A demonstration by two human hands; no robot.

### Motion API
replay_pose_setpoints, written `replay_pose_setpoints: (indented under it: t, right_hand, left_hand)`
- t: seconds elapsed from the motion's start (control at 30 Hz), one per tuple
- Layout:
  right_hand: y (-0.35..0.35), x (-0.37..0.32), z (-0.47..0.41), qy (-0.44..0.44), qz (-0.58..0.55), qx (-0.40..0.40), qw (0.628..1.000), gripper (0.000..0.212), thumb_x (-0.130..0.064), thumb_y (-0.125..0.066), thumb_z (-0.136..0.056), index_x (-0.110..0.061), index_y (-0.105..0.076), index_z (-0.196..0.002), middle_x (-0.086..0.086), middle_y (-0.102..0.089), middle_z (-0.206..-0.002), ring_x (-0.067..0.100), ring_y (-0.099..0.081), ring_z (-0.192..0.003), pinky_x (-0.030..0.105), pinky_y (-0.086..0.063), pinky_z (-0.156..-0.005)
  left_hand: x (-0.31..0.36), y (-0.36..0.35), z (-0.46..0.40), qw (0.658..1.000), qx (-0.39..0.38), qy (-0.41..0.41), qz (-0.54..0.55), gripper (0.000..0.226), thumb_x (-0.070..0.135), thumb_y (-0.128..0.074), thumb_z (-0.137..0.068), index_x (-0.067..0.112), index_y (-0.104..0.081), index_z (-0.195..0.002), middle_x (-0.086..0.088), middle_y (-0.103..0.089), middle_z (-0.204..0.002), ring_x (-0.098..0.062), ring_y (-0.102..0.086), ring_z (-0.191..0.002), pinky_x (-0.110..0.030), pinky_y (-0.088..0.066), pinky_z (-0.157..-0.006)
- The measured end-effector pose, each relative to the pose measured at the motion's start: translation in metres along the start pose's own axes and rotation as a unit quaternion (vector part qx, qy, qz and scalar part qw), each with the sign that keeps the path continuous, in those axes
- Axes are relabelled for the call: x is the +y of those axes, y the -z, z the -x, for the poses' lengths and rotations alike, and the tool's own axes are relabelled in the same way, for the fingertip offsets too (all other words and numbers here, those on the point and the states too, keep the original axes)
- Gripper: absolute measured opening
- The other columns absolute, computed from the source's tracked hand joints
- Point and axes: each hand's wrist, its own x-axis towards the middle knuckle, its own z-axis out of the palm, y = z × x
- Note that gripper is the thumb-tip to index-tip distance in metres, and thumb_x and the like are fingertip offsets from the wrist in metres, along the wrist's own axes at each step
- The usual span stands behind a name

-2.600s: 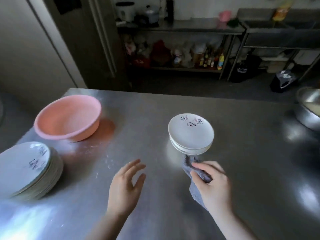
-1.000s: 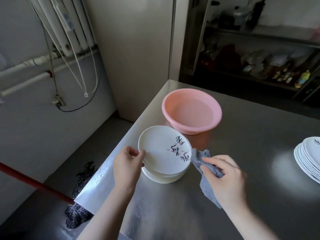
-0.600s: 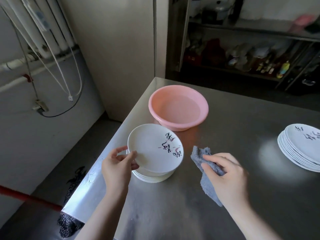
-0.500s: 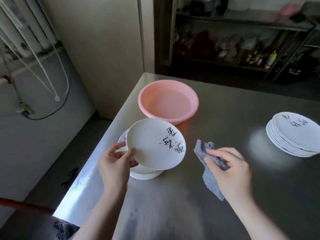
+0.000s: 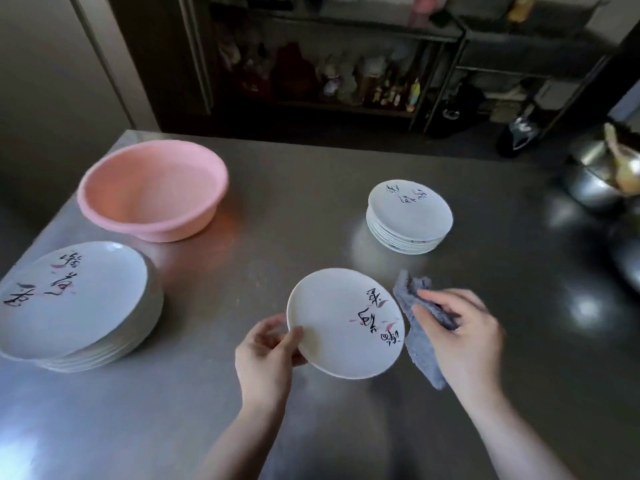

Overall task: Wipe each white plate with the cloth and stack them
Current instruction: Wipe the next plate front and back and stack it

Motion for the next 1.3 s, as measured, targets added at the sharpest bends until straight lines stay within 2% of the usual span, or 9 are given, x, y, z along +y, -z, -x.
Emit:
replay_pose_setpoints:
  t: [0.33,0.53,0.6,0.67,0.8,0.97,1.07,1.13,1.3]
  right_hand:
    - [0.082,0.112,-0.034,-0.005,0.016,-0.082,0.996,0.022,-0.001,-0.079,-0.071,-0.02,-0.076,-0.083,-0.015,-0.062,-0.084,0.006,-0.062,-0.074,0.026,-0.051,-0.068]
    - [0.081,0.137,-0.028,-0.028,0.001,-0.115,0.993,0.026,0.0,-0.077,-0.071,-0.023,-0.075,-0.083,-0.015,-0.061,-0.084,0.001,-0.062,-0.076,0.009,-0.043,-0.063]
    - [0.078,0.142,-0.024,-0.037,0.001,-0.116,0.993,0.025,0.0,-0.078,-0.071,-0.021,-0.075,-0.084,-0.013,-0.061,-0.084,-0.001,-0.061,-0.077,0.006,-0.041,-0.063]
    - [0.074,0.144,-0.02,-0.051,0.0,-0.127,0.991,0.023,-0.002,-0.078,-0.072,-0.022,-0.075,-0.084,-0.013,-0.061,-0.086,-0.001,-0.061,-0.077,0.007,-0.042,-0.064]
    - [0.068,0.145,-0.017,-0.042,0.001,-0.155,0.987,0.018,-0.006,-0.076,-0.076,-0.02,-0.075,-0.088,-0.013,-0.061,-0.087,0.002,-0.061,-0.08,0.01,-0.043,-0.068]
    - [0.049,0.139,-0.011,0.024,0.09,-0.231,0.969,0.016,-0.007,-0.071,-0.08,-0.018,-0.074,-0.091,-0.007,-0.063,-0.096,0.018,-0.062,-0.09,0.034,-0.052,-0.074]
    - [0.038,0.142,-0.011,0.043,0.177,-0.281,0.942,0.013,-0.013,-0.068,-0.083,-0.019,-0.073,-0.094,-0.005,-0.063,-0.1,0.021,-0.061,-0.093,0.037,-0.052,-0.072]
    - [0.031,0.146,-0.015,0.025,0.218,-0.322,0.921,0.016,-0.017,-0.062,-0.089,-0.021,-0.071,-0.101,-0.005,-0.061,-0.104,0.02,-0.056,-0.101,0.036,-0.05,-0.078]
    - [0.002,0.133,-0.022,0.049,0.213,-0.347,0.912,0.023,-0.02,-0.054,-0.093,-0.026,-0.071,-0.107,-0.007,-0.06,-0.11,0.018,-0.052,-0.105,0.032,-0.044,-0.082]
  left_hand:
    - [-0.084,-0.108,0.052,0.997,0.027,0.07,-0.015,0.021,-0.002,-0.073,-0.082,0.014,-0.069,-0.096,-0.014,-0.072,-0.07,-0.023,-0.07,-0.059,-0.032,-0.056,-0.051]
    - [-0.1,-0.118,0.065,0.989,0.038,0.075,-0.125,0.015,0.007,-0.075,-0.082,0.018,-0.069,-0.09,-0.006,-0.074,-0.072,-0.027,-0.07,-0.071,-0.039,-0.061,-0.065]
    - [-0.095,-0.119,0.065,0.98,0.015,0.065,-0.189,0.014,0.014,-0.076,-0.082,0.018,-0.067,-0.092,0.001,-0.073,-0.069,-0.023,-0.071,-0.065,-0.033,-0.059,-0.057]
    - [-0.087,-0.117,0.061,0.963,-0.011,0.034,-0.268,0.013,0.02,-0.076,-0.082,0.024,-0.065,-0.088,0.005,-0.072,-0.066,-0.015,-0.068,-0.053,-0.027,-0.054,-0.048]
    - [-0.071,-0.106,0.049,0.912,0.002,-0.091,-0.401,0.011,0.026,-0.073,-0.083,0.029,-0.068,-0.093,0.012,-0.071,-0.07,-0.006,-0.068,-0.066,-0.028,-0.054,-0.066]
    - [-0.07,-0.123,0.031,0.873,-0.074,-0.213,-0.433,0.02,0.012,-0.076,-0.082,0.018,-0.075,-0.1,0.006,-0.067,-0.103,-0.019,-0.064,-0.073,-0.031,-0.054,-0.071]
    - [-0.074,-0.129,0.022,0.872,-0.058,-0.225,-0.431,0.021,0.01,-0.076,-0.081,0.015,-0.076,-0.102,0.002,-0.068,-0.101,-0.02,-0.063,-0.072,-0.031,-0.054,-0.07]
    - [-0.077,-0.129,0.019,0.873,-0.051,-0.232,-0.427,0.023,0.004,-0.075,-0.081,0.013,-0.076,-0.101,0.0,-0.069,-0.098,-0.02,-0.064,-0.073,-0.032,-0.055,-0.071]
    - [-0.084,-0.129,0.016,0.881,-0.04,-0.233,-0.41,0.023,-0.001,-0.073,-0.08,0.012,-0.077,-0.1,-0.002,-0.068,-0.092,-0.022,-0.065,-0.071,-0.031,-0.054,-0.07]
